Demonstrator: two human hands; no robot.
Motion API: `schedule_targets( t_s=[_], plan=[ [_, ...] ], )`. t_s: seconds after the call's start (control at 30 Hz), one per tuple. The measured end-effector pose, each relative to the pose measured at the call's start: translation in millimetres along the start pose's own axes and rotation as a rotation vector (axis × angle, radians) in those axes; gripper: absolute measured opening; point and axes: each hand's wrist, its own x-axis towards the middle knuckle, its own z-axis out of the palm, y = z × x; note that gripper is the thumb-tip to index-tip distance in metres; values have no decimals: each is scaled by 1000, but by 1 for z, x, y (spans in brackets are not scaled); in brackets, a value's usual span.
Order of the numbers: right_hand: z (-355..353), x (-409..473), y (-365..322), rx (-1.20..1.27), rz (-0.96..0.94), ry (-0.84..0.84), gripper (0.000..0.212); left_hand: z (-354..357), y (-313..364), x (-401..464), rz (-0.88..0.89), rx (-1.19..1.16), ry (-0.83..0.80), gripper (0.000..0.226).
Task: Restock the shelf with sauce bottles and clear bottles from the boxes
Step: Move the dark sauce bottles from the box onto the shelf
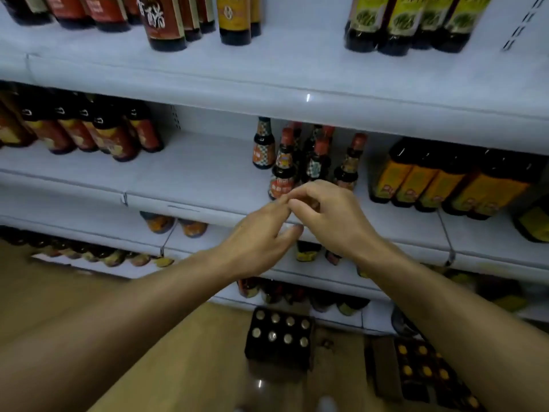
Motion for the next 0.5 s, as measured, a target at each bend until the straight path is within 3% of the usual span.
schedule_targets(
  t_s=[0.2,0.5],
  plan=[
    [47,-28,36,19,99,-139,21,50,-29,-21,-110,-82,-84,41],
    [124,-64,92,-23,142,-266,20,132,-79,-44,-254,-172,-141,17]
  ],
)
